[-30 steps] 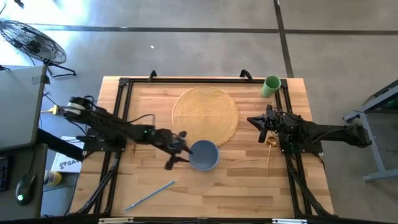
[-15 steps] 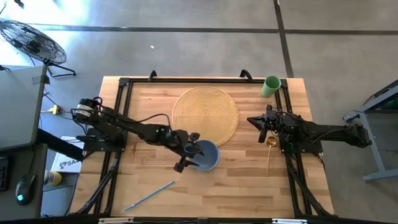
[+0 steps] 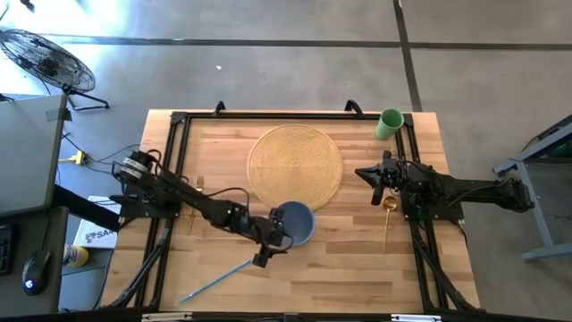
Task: Pick & Place Utensil
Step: Put the blue bowl on the brown placemat
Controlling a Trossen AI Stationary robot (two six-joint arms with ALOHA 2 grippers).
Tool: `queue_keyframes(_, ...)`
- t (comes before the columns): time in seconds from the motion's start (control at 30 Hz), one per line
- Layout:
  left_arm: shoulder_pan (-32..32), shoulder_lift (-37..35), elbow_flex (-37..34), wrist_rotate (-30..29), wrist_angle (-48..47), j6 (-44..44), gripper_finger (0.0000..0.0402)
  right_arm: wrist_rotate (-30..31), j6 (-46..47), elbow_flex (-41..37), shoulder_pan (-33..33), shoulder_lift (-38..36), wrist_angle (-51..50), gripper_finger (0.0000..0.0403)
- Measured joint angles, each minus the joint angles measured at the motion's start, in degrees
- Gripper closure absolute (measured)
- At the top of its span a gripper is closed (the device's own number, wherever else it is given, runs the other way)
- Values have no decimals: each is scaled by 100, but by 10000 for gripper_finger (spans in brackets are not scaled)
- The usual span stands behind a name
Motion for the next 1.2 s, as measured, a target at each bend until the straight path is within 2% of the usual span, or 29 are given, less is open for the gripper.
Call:
queue_keyframes(0.3, 121, 399, -2, 296, 364, -311, 175, 0, -1, 0, 1, 0, 1, 398)
queue_keyframes(0.73, 119, 520, -2, 476, 834, -201, 280, 0, 1, 0, 1, 0, -1, 397)
queue_keyframes(0.97, 154, 520, -2, 171, 834, -151, 324, 0, -1, 0, 1, 0, -1, 395)
queue_keyframes(1.2, 364, 517, -2, 185, 796, -171, 374, 0, -1, 2, 0, 1, -1, 395)
